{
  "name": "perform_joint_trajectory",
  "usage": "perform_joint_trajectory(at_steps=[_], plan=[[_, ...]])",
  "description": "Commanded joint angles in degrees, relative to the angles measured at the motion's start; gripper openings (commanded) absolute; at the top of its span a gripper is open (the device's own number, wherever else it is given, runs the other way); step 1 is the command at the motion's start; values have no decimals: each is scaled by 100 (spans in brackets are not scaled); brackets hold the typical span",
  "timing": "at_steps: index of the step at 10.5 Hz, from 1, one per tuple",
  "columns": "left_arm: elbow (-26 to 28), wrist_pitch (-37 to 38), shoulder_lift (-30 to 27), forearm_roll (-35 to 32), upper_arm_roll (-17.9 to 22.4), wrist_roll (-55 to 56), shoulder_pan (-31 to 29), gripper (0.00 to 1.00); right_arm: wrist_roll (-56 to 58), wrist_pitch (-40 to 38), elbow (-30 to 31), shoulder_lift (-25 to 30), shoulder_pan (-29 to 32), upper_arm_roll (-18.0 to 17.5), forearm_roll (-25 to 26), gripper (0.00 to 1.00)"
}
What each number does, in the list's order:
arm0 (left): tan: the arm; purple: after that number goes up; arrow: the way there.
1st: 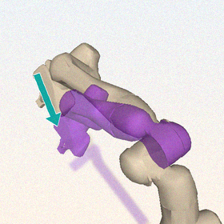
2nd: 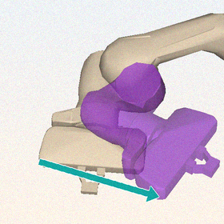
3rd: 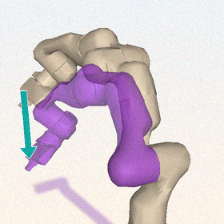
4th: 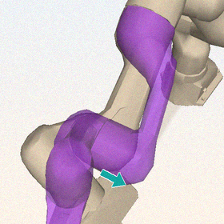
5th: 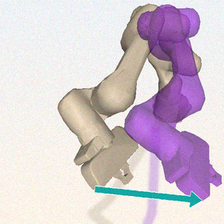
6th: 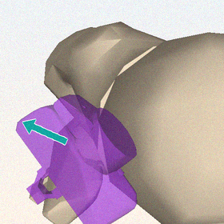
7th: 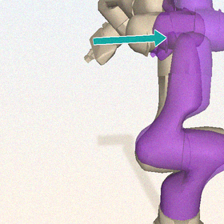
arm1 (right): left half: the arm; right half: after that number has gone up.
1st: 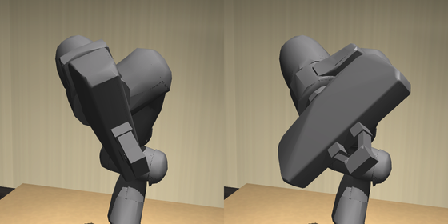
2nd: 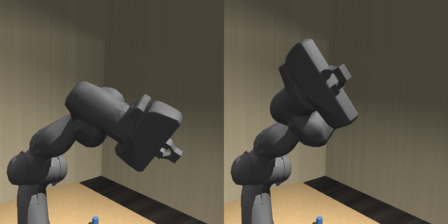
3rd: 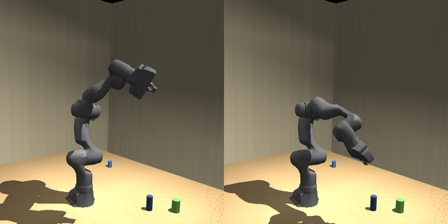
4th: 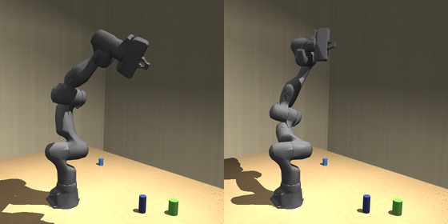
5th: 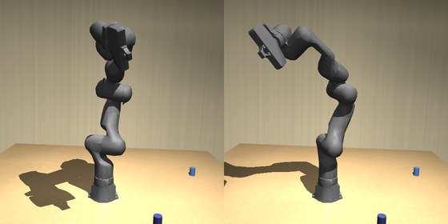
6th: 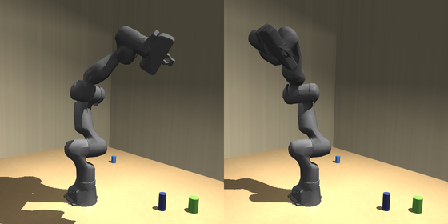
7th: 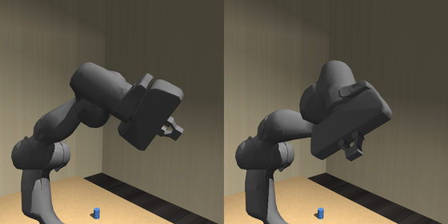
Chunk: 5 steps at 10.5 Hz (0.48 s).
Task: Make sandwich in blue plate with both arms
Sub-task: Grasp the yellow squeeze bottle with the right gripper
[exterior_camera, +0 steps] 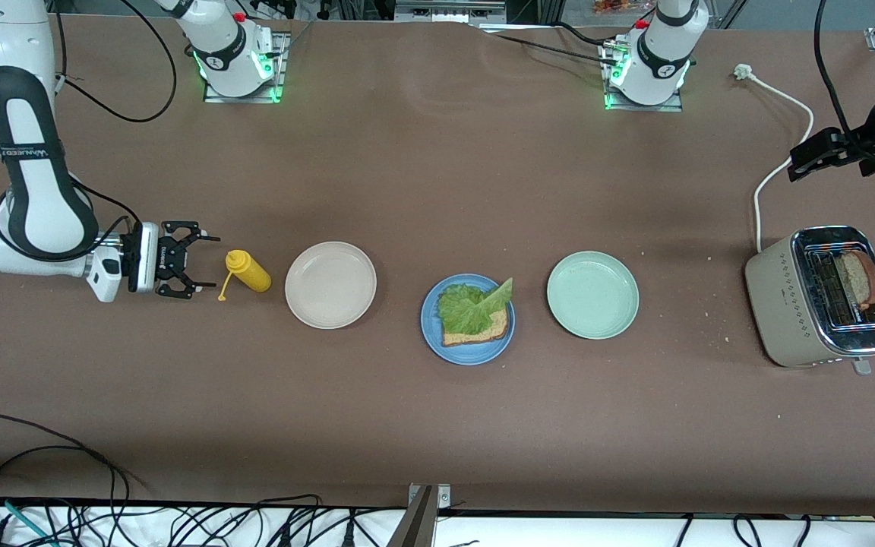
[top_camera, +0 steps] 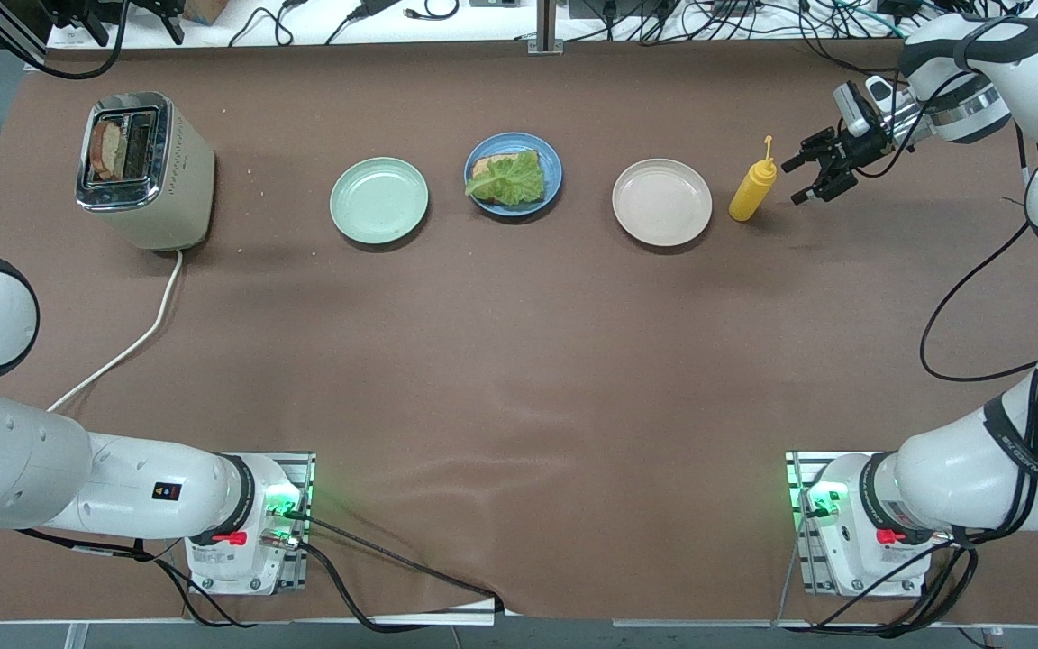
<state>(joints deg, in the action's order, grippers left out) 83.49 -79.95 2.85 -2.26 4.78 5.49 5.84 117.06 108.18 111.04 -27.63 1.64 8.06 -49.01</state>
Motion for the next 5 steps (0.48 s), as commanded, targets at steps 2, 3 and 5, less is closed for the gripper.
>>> perform_joint_trajectory(at_steps=[2, 3, 5], plan=[[-158, 76, 67, -125, -12, 40, -4, 100, 1499, -412, -21, -224, 65, -67, -809, 100], [-158, 76, 67, -125, -12, 40, -4, 100, 1721, -412, -12, -251, 56, -67, -960, 100], [-158, 76, 67, -125, -12, 40, 5, 100, 1759, -421, -21, -313, 38, -76, -987, 100]])
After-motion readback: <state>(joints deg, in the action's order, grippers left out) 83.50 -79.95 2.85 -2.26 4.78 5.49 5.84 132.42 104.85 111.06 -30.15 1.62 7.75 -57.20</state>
